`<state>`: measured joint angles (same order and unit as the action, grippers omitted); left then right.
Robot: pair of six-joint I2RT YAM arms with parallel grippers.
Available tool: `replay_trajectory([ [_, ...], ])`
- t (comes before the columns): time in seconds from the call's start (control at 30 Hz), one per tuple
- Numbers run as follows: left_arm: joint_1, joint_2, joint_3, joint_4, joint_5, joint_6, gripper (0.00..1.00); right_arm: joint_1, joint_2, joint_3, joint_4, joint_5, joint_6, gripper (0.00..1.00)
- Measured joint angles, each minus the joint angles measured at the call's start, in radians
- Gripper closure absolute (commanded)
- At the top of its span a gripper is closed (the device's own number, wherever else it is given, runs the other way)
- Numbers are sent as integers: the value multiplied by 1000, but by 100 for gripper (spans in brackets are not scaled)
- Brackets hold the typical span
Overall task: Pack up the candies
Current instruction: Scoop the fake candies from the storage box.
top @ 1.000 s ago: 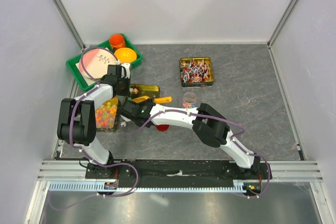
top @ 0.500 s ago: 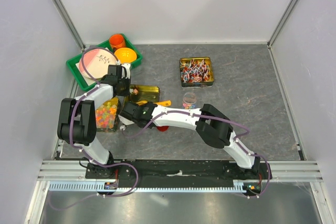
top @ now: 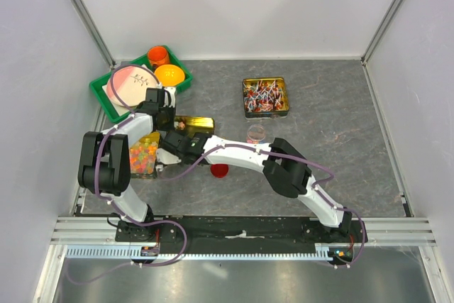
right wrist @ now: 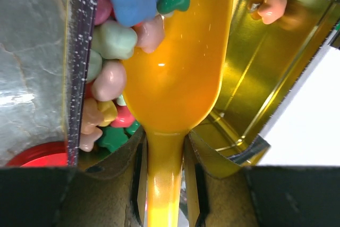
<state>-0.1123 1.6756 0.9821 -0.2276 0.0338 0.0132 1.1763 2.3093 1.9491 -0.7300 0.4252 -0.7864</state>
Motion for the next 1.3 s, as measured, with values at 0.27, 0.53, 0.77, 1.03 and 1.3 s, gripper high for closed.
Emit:
replay_trajectory([
  [0.27, 0, 30, 20, -26, -28, 0, 99, -38, -12, 5, -16, -142, 49, 100],
  [0.53, -2, 79, 60, -77, -61, -1, 99, -92, -24, 1, -17, -320, 87, 100],
  [0.77, -7, 85, 72, -94, -80, -1, 99, -124, -49, -43, 27, -419, 133, 100],
  [1.03, -8, 93, 84, -108, -84, -2, 98, -185, -100, -122, 79, -573, 196, 100],
  [1.3, -8, 97, 89, -108, -83, -2, 99, -241, -164, -220, 138, -711, 242, 100],
])
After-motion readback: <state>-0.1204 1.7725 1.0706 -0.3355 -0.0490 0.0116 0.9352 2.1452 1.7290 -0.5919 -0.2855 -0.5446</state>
